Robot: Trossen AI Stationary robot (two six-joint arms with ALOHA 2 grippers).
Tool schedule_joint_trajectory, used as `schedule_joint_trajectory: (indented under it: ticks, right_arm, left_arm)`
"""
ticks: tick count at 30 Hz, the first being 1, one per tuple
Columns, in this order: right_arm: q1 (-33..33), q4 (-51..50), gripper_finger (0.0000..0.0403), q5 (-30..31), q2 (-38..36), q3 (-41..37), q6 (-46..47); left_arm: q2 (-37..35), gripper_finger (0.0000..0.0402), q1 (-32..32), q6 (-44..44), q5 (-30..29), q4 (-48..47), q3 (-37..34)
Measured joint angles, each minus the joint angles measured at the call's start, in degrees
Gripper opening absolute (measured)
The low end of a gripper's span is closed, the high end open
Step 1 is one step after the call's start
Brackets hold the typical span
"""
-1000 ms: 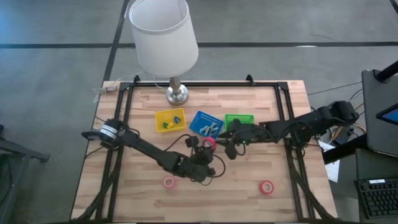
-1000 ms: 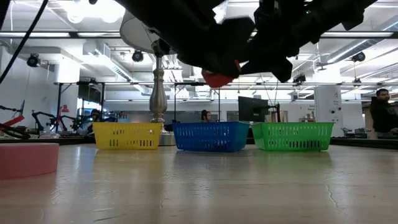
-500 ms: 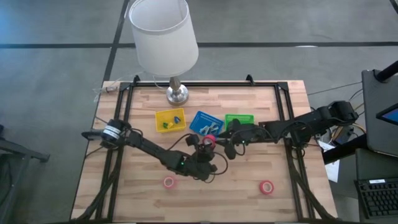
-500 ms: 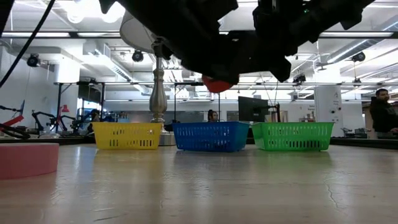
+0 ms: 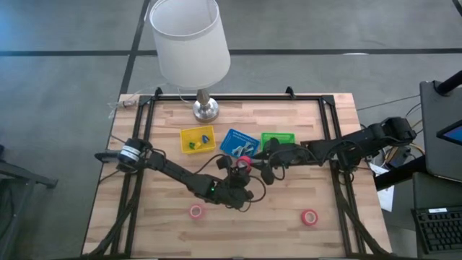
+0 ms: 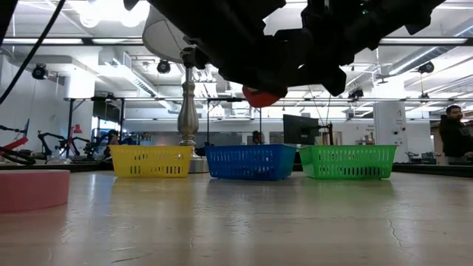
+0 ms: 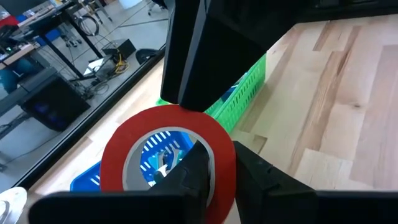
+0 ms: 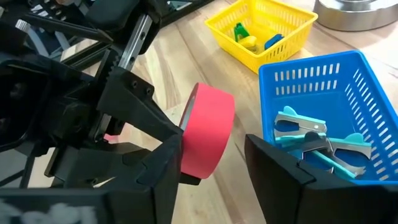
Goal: Pick and place Stapler, Stapler remover, tape
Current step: Put the left red tape into the green bin
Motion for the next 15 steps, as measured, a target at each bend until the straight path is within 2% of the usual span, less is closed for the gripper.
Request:
schedule_joint_trajectory:
  ticks: [15]
  right_arm:
    - [0.0,1.9,0.0183,-1.4,0.0,-0.1,-1.3]
  left_arm:
    - [0.0,0.0051,0.6,3.4,0.3,5.0,0.2]
